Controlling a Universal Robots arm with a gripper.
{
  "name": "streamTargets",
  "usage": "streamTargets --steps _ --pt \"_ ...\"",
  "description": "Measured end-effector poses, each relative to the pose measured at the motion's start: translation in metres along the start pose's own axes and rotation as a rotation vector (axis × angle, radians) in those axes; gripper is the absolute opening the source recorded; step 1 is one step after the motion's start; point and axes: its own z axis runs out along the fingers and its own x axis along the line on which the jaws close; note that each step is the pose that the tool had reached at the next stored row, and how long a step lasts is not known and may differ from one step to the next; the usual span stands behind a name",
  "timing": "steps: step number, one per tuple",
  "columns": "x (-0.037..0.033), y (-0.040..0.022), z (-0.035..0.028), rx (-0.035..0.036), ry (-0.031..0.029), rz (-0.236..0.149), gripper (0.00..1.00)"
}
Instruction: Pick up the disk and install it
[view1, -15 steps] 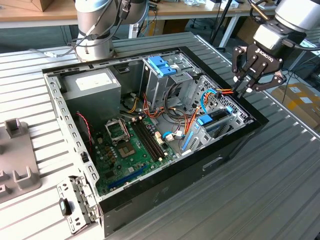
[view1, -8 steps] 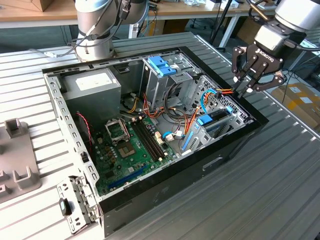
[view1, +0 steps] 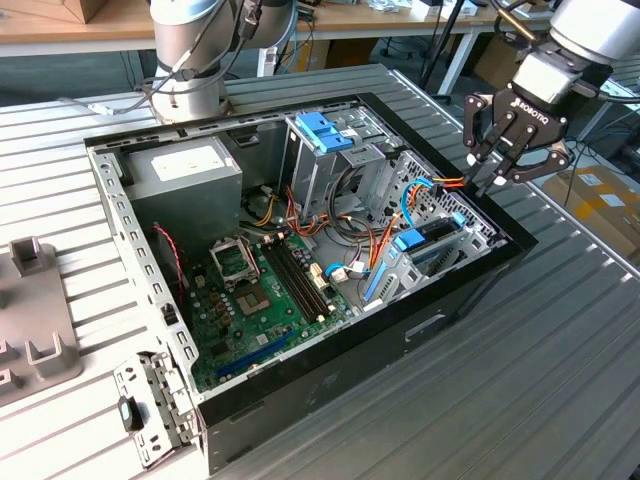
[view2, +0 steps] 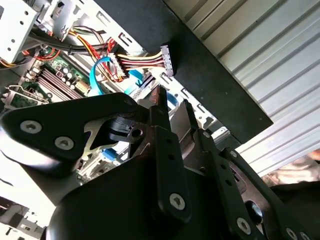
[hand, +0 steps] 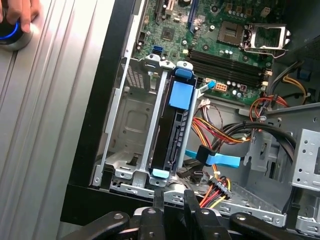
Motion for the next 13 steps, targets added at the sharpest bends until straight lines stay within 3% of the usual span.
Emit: streamTargets --steps 4,6,9,12,13 --pt "0.0000 0.0000 0.0000 -0.0014 0.0020 -0.032 0.30" --pt "0.0000 0.0000 0.0001 -0.0031 0.0047 -0.074 0.30" --pt "0.0000 0.0000 0.0003 -0.0042 0.0062 -0.100 0.30" --pt "0.0001 -0.0001 0.0010 -0.0115 0.0171 -0.272 0.30" --pt "0.0000 -0.0001 0.0010 -0.0120 0.0178 -0.282 0.30"
